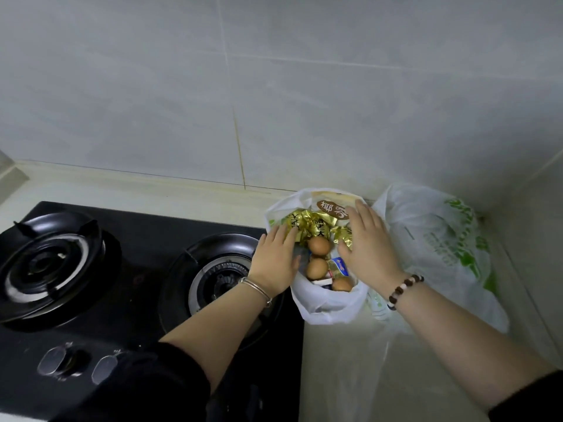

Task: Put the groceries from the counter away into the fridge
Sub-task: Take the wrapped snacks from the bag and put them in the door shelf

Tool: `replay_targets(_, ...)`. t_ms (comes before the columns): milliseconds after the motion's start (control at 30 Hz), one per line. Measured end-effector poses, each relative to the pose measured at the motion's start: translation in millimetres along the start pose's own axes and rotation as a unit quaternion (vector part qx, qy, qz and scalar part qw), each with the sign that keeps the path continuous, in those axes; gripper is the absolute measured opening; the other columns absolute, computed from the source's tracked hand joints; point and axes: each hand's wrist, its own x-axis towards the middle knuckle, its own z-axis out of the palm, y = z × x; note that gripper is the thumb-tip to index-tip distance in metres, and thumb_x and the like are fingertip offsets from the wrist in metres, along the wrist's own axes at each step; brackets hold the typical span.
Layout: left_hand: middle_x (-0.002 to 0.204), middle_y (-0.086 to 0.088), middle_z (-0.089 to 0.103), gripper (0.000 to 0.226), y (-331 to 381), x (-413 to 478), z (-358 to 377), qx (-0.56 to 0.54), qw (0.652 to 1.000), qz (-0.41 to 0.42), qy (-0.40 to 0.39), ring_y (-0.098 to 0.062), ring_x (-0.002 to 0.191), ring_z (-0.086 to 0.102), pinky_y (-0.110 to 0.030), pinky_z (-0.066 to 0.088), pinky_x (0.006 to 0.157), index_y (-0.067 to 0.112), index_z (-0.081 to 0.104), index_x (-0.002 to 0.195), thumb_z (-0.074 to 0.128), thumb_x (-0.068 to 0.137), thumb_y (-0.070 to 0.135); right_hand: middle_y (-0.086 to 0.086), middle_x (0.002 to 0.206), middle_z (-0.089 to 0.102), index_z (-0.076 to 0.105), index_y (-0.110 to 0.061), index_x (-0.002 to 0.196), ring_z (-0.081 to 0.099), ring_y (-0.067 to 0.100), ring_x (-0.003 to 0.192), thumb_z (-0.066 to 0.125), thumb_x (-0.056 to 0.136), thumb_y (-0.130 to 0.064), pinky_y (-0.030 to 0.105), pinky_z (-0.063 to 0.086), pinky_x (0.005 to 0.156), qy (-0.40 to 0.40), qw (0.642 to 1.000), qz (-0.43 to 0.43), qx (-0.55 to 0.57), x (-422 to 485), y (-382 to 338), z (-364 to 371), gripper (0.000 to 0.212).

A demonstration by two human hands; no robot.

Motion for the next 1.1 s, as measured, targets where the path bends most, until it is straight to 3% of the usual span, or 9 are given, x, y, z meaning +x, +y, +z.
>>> replay_targets(100,0.146,-0.009,0.036,0.054,0,15,8,0.036,0.999,0.025,-0.017,-0.027,0.137,0.028,-0.035,0.026,0.109,0.009,0.030,0.143,0.045,0.093,0.024,0.015,0.152,0.026,0.033,-0.005,0.143,0.022,0.030,0.141,0.058,0.086,-0.020,0.039,0.019,0.117,-0.018,1.000,-0.022,0.000,0,0,9,0.064)
replay_targets(200,0.136,-0.008,0.044,0.041,4,27,8,0.044,0.997,-0.023,-0.061,-0.027,0.120,0.049,-0.036,0.045,0.086,0.009,0.037,0.135,0.041,0.094,0.011,0.011,0.153,0.023,0.028,-0.008,0.145,0.019,0.026,0.142,0.053,0.088,-0.025,0.039,0.021,0.116,-0.060,0.998,-0.030,-0.018,-3,-2,25,0.065)
replay_targets(267,0.130,-0.010,0.049,0.034,6,37,7,0.080,0.993,-0.025,-0.077,-0.029,0.112,0.055,-0.038,0.047,0.078,0.006,0.041,0.128,0.038,0.095,0.006,0.010,0.154,0.020,0.026,-0.009,0.146,0.015,0.024,0.143,0.052,0.089,-0.025,0.036,0.019,0.117,-0.080,0.996,-0.021,-0.017,-3,-5,34,0.064)
replay_targets(633,0.116,-0.012,0.062,0.029,-2,70,7,0.165,0.982,-0.003,-0.096,-0.030,0.108,0.060,-0.035,0.048,0.083,0.003,0.061,0.112,0.041,0.092,-0.002,0.008,0.149,0.030,0.033,-0.010,0.142,0.026,0.022,0.138,0.054,0.086,-0.024,0.031,0.024,0.113,-0.061,0.998,-0.018,-0.013,-2,-9,50,0.061)
replay_targets(800,0.107,-0.008,0.065,0.023,-12,69,2,0.087,0.993,-0.068,-0.031,-0.029,0.098,0.062,-0.034,0.048,0.072,0.009,0.061,0.106,0.042,0.093,0.007,0.007,0.150,0.029,0.035,-0.011,0.142,0.027,0.022,0.138,0.054,0.088,-0.024,0.031,0.027,0.111,-0.062,0.998,0.000,0.009,1,-5,52,0.059)
replay_targets(900,0.100,-0.010,0.065,0.019,-16,67,-6,0.014,0.995,-0.085,0.041,-0.032,0.093,0.060,-0.031,0.038,0.063,0.009,0.059,0.100,0.043,0.092,0.014,0.006,0.151,0.027,0.033,-0.012,0.143,0.025,0.021,0.139,0.053,0.090,-0.025,0.031,0.027,0.111,-0.066,0.998,0.007,0.017,5,-2,49,0.058)
replay_targets(1000,0.089,-0.013,0.066,0.016,-18,58,-14,-0.043,0.990,-0.102,0.092,-0.036,0.082,0.059,-0.031,0.035,0.060,0.009,0.057,0.095,0.045,0.092,0.019,0.006,0.150,0.029,0.032,-0.011,0.143,0.025,0.021,0.138,0.052,0.090,-0.023,0.030,0.026,0.111,-0.061,0.998,0.018,0.027,11,-1,46,0.058)
replay_targets(1100,0.077,-0.015,0.065,0.012,-17,50,-18,-0.158,0.969,-0.131,0.140,-0.039,0.071,0.058,-0.035,0.041,0.061,0.009,0.056,0.089,0.048,0.091,0.018,0.003,0.146,0.036,0.035,-0.013,0.142,0.032,0.020,0.134,0.054,0.089,-0.021,0.030,0.029,0.108,-0.052,0.994,0.035,0.088,19,-6,42,0.057)
